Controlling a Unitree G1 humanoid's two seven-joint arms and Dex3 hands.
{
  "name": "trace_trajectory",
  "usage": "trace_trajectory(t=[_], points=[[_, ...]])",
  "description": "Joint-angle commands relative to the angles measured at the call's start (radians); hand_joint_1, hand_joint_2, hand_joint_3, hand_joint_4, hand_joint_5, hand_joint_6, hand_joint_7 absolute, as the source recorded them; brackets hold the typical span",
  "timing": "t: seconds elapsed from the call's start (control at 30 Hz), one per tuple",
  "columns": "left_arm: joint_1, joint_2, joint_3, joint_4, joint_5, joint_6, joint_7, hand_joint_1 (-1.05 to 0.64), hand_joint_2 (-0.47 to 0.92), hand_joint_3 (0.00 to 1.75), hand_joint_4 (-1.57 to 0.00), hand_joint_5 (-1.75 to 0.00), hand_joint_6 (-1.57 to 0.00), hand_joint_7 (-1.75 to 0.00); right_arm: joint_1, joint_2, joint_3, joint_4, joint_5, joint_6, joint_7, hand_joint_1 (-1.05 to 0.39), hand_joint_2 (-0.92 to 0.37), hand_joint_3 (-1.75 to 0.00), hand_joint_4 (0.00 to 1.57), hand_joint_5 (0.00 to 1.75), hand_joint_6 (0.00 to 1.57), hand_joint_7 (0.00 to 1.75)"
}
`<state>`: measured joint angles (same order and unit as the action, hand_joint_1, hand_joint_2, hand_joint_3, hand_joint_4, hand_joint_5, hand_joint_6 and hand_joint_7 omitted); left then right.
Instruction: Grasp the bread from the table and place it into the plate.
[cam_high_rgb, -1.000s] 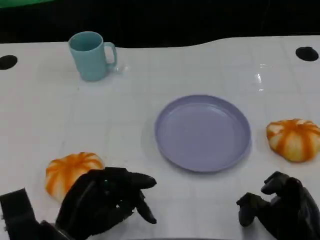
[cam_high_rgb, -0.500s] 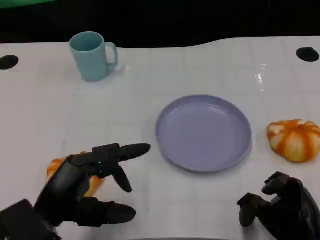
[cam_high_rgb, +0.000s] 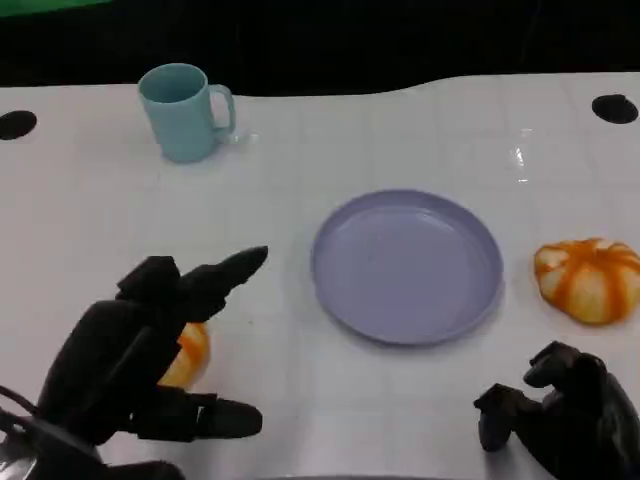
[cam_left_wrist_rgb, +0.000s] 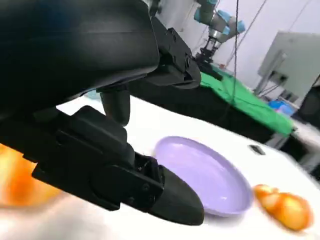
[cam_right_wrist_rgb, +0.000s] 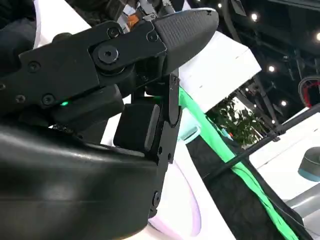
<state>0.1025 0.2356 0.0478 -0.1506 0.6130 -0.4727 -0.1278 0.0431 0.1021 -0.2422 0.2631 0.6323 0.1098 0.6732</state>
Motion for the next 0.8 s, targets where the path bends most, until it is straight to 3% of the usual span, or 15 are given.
trace_trajectory(t=[0.03, 0.07, 0.1, 0.13, 0.2, 0.27, 0.37, 0.43, 0.5, 0.8], points=[[0.022, 0.02, -0.026, -0.124, 0.184, 0.139, 0.032, -1.05, 0.87, 0.18, 0.0, -1.75, -0.17, 0.0, -0.002, -0.011, -0.004, -0.002, 0.004, -0.008, 0.001, -0.83, -0.9, 0.0, 1.39, 1.0, 1.44, 0.51], [0.026, 0.021, -0.036, -0.145, 0.225, 0.167, 0.036, -1.05, 0.86, 0.18, 0.0, -1.75, -0.17, 0.0, -0.003, -0.012, -0.005, 0.0, 0.004, -0.008, 0.004, -0.83, -0.9, 0.0, 1.39, 1.0, 1.44, 0.51], [0.028, 0.022, -0.046, -0.159, 0.259, 0.19, 0.042, -1.05, 0.76, 0.34, 0.0, -1.75, -0.16, -0.04, -0.002, -0.012, -0.005, -0.003, 0.007, -0.001, 0.0, -0.83, -0.9, 0.0, 1.39, 1.0, 1.45, 0.51], [0.029, 0.023, -0.055, -0.169, 0.281, 0.209, 0.046, -1.05, 0.54, 0.72, 0.0, -1.75, -0.08, -0.34, -0.002, -0.012, -0.005, -0.005, 0.008, 0.004, -0.004, -0.83, -0.89, 0.0, 1.41, 0.98, 1.46, 0.51], [0.031, 0.024, -0.079, -0.182, 0.35, 0.253, 0.064, -1.05, 0.36, 1.0, 0.0, -1.75, -0.02, -0.71, -0.001, -0.015, -0.003, -0.007, 0.006, 0.004, 0.0, -0.83, -0.89, 0.0, 1.42, 0.96, 1.47, 0.49], [0.033, 0.026, -0.1, -0.196, 0.407, 0.295, 0.068, -1.05, 0.31, 1.07, 0.0, -1.75, 0.0, -0.77, 0.0, -0.016, -0.002, -0.008, 0.003, -0.003, 0.003, -0.83, -0.89, -0.01, 1.42, 0.95, 1.47, 0.49], [0.036, 0.027, -0.129, -0.219, 0.487, 0.369, 0.045, -1.05, 0.24, 1.13, 0.0, -1.75, 0.0, -0.68, 0.002, -0.013, -0.002, -0.012, 0.006, -0.002, 0.002, -0.83, -0.9, -0.01, 1.42, 0.94, 1.48, 0.48], [0.033, 0.03, -0.15, -0.233, 0.539, 0.422, 0.007, -1.05, 0.21, 1.14, 0.0, -1.75, 0.0, -0.44, 0.003, -0.013, -0.002, -0.014, 0.007, 0.001, 0.0, -0.82, -0.9, -0.01, 1.42, 0.93, 1.48, 0.48], [0.025, 0.039, -0.168, -0.237, 0.577, 0.459, -0.024, -1.05, 0.17, 1.14, 0.0, -1.75, 0.0, -0.35, 0.008, -0.008, -0.001, -0.022, 0.003, -0.002, -0.011, -0.83, -0.9, 0.0, 1.42, 0.93, 1.48, 0.48], [-0.023, 0.068, -0.24, -0.209, 0.695, 0.57, -0.136, -1.05, 0.09, 0.99, 0.0, -1.75, 0.0, -0.33, 0.008, -0.007, 0.001, -0.018, 0.002, -0.012, 0.0, -0.83, -0.91, -0.01, 1.41, 0.94, 1.46, 0.52]])
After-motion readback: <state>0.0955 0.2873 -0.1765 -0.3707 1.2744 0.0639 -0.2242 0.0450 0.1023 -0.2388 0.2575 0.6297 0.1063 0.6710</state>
